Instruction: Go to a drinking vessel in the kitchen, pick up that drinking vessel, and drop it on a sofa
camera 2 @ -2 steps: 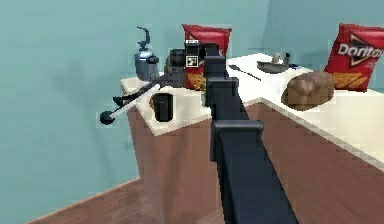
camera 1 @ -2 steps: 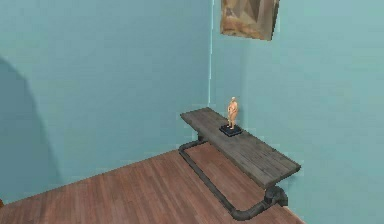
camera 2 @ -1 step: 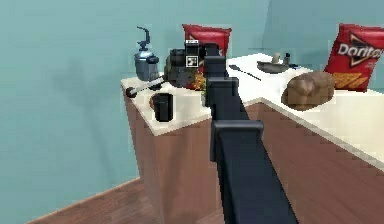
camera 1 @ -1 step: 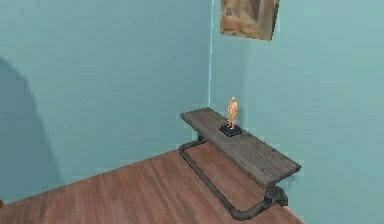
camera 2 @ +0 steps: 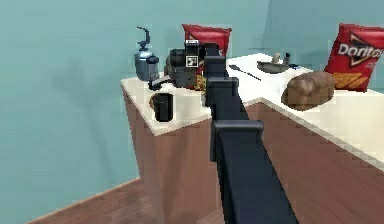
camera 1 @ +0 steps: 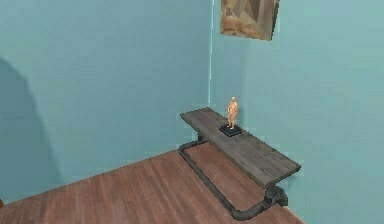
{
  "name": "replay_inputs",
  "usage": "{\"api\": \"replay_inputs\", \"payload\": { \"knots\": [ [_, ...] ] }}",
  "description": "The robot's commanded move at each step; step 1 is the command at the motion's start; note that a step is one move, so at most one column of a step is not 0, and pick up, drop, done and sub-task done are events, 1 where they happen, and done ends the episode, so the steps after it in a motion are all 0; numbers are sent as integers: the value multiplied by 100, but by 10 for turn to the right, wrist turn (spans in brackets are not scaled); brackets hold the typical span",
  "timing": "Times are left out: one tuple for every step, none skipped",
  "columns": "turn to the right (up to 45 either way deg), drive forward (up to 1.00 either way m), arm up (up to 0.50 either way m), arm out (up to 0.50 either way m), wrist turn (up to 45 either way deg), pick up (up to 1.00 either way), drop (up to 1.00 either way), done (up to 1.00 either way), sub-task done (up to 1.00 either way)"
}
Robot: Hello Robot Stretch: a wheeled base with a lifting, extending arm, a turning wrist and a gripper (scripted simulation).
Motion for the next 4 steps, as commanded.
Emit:
{"api": "replay_inputs", "payload": {
  "knots": [
    [0, 0, -12, 0, 0, 0, 0, 0, 0],
    [0, 0, 0, 0, 0, 100, 0, 0, 0],
    [0, 0, 10, 0, 0, 0, 0, 0, 0],
    [0, 0, 2, 0, 0, 0, 0, 0, 0]
  ]
}}
